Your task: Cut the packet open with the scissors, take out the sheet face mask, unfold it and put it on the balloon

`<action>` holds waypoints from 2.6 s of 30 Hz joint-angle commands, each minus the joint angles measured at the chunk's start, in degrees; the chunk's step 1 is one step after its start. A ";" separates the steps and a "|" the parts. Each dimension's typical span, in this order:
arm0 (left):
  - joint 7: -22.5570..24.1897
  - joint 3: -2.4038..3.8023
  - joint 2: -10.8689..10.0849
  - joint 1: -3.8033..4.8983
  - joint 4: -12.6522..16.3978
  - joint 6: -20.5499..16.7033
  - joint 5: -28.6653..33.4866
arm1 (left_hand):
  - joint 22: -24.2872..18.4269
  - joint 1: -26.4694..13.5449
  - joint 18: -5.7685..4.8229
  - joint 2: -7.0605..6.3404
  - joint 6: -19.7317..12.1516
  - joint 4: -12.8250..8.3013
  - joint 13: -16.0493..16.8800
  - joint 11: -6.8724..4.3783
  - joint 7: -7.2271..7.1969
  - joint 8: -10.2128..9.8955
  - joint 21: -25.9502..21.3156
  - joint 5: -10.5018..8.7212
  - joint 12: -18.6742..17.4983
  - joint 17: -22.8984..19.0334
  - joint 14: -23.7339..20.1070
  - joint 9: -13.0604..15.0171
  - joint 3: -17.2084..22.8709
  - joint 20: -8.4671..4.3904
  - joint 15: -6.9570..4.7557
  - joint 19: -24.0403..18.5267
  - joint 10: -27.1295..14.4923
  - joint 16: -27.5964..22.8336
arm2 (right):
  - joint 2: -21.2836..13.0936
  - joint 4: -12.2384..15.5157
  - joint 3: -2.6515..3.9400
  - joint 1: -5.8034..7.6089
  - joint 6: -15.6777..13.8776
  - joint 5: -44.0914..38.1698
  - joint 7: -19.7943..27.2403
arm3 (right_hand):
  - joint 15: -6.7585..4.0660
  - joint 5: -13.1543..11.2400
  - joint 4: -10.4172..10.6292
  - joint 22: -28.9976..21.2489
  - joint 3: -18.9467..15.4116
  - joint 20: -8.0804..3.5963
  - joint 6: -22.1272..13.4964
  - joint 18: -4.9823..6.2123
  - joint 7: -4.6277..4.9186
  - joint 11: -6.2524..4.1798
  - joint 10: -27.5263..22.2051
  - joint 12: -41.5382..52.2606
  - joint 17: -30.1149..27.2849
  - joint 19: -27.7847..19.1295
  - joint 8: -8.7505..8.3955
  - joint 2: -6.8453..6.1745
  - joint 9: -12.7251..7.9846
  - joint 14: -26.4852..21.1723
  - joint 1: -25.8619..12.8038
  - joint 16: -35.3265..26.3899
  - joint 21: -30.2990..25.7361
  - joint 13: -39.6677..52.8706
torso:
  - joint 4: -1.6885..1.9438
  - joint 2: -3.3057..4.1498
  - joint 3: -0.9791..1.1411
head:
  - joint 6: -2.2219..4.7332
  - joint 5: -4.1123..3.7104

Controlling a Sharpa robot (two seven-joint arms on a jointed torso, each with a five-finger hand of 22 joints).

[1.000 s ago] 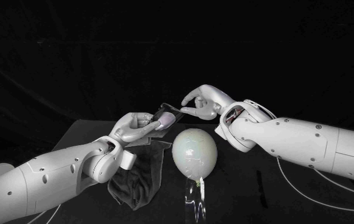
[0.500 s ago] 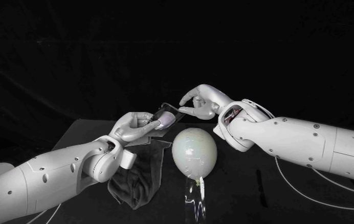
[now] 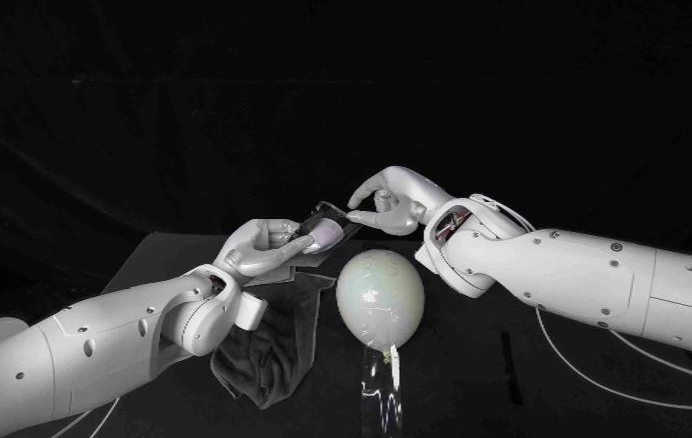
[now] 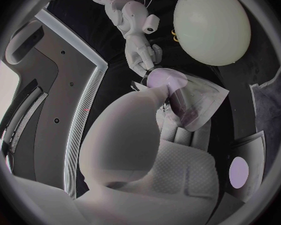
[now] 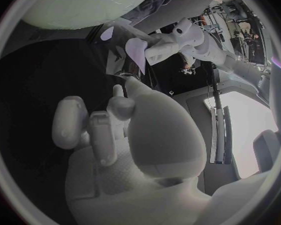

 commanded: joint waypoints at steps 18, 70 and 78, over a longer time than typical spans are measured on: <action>0.17 0.10 0.37 0.08 0.43 -0.72 -8.83 | 0.13 0.01 0.76 0.43 0.50 -0.50 -0.05 0.00 0.08 0.25 0.34 0.37 -0.06 0.10 0.30 1.25 -0.01 -0.01 -0.02 0.60 0.38 0.37 | 1.04 -0.16 -0.20 0.14 6.66 -2.22 -0.67 | -0.16 -0.43 0.61 0.07 -1.54 -0.04 0.22 -0.13 -0.03 -1.10 6.06 24.53 11.48 -0.05 0.30 -1.66 0.34 5.34 -1.87 0.24 -0.06 41.27 | 0.02 0.00 -0.04 | -0.49 -0.18; 0.04 2.03 0.95 0.83 2.58 -4.65 -9.04 | 0.31 -0.09 0.81 0.42 0.55 -0.83 -0.10 -0.03 0.07 0.16 0.61 0.38 -0.29 0.21 0.29 1.29 0.07 -0.01 -0.05 0.51 0.51 0.36 | -2.31 2.24 -0.46 0.30 7.74 7.21 0.18 | -2.64 -0.38 -0.56 1.80 4.50 -2.08 5.59 -0.39 -3.63 -4.17 7.55 27.15 12.61 0.79 6.22 4.80 3.87 5.56 0.94 0.59 1.07 43.57 | -0.04 -0.01 0.00 | -0.60 -0.23; 0.33 2.02 1.31 0.97 2.06 -6.60 -6.27 | 0.35 -1.05 0.18 -1.55 -2.07 -1.75 -0.20 1.48 1.77 -2.08 0.32 0.39 -2.49 0.07 -2.16 0.45 0.33 0.51 1.09 -1.66 -2.44 -0.90 | -2.79 2.44 -0.45 0.30 8.17 14.21 0.57 | -3.20 -0.37 -1.08 2.07 6.68 -2.69 5.19 -0.45 -4.20 -4.74 7.60 27.22 12.69 0.87 8.69 4.44 5.67 5.57 -0.41 0.61 1.09 43.64 | -0.02 -0.03 0.00 | -0.33 -0.27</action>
